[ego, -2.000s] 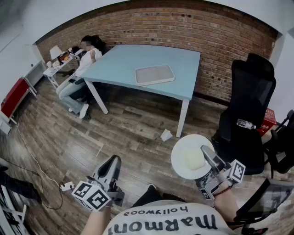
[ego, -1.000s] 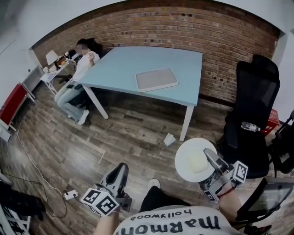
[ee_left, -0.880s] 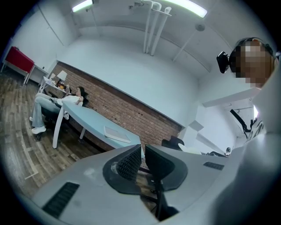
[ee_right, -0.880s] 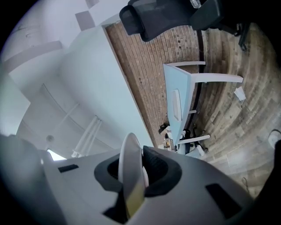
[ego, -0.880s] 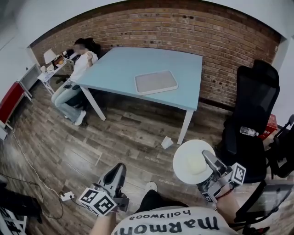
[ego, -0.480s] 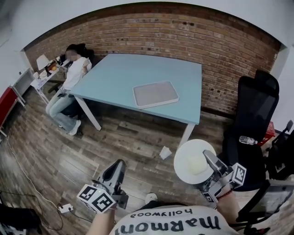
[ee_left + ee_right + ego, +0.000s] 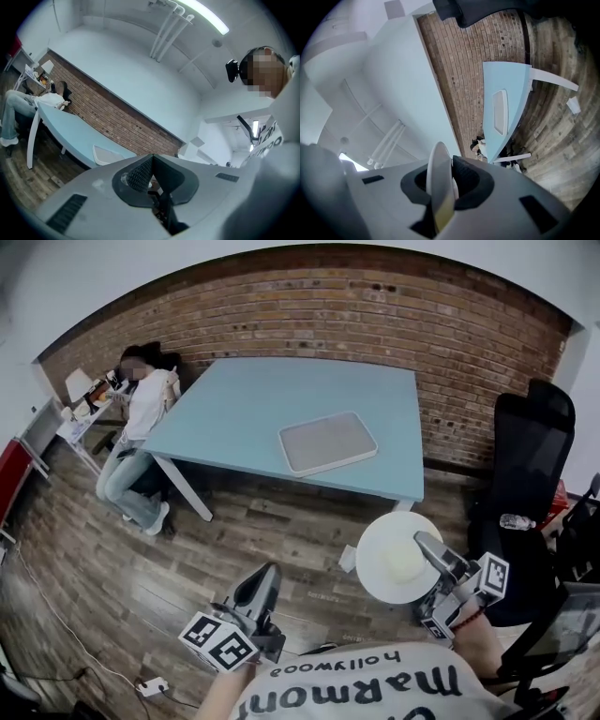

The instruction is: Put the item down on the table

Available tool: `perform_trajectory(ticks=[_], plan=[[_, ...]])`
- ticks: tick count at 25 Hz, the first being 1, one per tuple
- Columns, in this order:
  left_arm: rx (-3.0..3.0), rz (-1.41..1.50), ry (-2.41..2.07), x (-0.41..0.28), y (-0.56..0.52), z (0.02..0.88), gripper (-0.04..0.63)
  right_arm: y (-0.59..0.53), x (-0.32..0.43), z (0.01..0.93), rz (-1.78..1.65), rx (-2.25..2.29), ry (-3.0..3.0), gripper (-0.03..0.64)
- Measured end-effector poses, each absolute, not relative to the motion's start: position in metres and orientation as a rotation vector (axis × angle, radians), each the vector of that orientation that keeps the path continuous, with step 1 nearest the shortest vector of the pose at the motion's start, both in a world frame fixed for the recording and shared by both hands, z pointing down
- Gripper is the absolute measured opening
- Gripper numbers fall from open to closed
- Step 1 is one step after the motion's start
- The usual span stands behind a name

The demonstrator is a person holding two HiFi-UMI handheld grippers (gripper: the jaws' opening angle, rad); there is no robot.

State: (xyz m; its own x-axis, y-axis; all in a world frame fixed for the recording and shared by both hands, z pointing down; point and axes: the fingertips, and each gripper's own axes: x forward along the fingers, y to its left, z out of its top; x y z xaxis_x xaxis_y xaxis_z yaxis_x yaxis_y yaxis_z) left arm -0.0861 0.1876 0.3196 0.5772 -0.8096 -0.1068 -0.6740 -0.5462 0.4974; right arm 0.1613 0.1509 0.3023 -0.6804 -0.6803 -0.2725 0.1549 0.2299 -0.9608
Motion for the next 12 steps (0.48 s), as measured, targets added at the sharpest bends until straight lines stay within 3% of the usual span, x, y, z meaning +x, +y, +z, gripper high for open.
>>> perform_trajectory(ticks=[12], plan=[[2.423,-0.421,-1.299,-0.136,0.143,0.317,0.006,0.107,0.124,0.313,-1.54,-0.521,1.823,0.052]])
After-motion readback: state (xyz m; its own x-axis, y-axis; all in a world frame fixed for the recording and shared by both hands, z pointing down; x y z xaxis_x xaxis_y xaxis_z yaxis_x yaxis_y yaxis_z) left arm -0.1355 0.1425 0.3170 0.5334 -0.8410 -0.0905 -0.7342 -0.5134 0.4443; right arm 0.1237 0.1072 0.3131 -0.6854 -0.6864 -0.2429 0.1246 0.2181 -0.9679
